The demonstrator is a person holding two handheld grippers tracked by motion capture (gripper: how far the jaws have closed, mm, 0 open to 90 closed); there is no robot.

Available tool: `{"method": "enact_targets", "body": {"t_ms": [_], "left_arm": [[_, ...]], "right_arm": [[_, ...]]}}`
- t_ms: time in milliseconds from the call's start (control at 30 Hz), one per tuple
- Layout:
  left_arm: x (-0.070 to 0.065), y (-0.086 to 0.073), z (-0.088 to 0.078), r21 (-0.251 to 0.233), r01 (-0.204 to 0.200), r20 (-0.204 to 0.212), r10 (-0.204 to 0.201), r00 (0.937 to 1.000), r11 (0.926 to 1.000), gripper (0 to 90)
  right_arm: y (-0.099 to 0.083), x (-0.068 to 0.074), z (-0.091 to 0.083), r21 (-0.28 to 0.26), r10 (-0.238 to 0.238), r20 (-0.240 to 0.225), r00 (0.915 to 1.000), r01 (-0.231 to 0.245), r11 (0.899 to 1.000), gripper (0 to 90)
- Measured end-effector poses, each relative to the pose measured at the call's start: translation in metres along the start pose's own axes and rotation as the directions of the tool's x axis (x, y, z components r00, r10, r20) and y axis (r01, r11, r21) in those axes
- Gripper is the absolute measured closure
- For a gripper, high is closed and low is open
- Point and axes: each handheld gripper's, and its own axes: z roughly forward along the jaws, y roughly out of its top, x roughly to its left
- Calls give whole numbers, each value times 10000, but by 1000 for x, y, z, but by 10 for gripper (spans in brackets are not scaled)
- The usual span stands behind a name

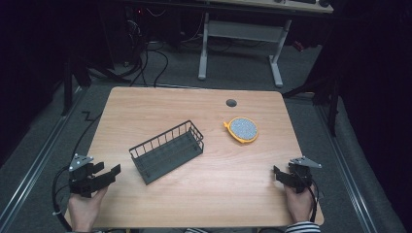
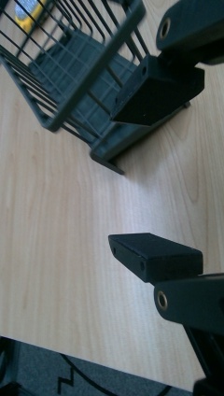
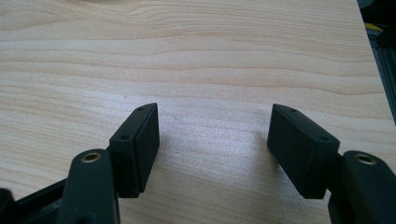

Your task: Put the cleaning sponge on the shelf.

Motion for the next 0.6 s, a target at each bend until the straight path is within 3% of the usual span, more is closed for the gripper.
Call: {"method": "enact_targets", "body": {"t_ms": [233,600], "left_arm": [[-14,20,-2,-104,-402,236,405,9989,9991,360],[-28,40,23,428,-803,369,787,9962,9959,395]], "right_arm": [[0,0,0,-5,-7,-3,10000,7,10000,343],[0,0,0,-27,-21,-20,10000,21,10000,341]]}}
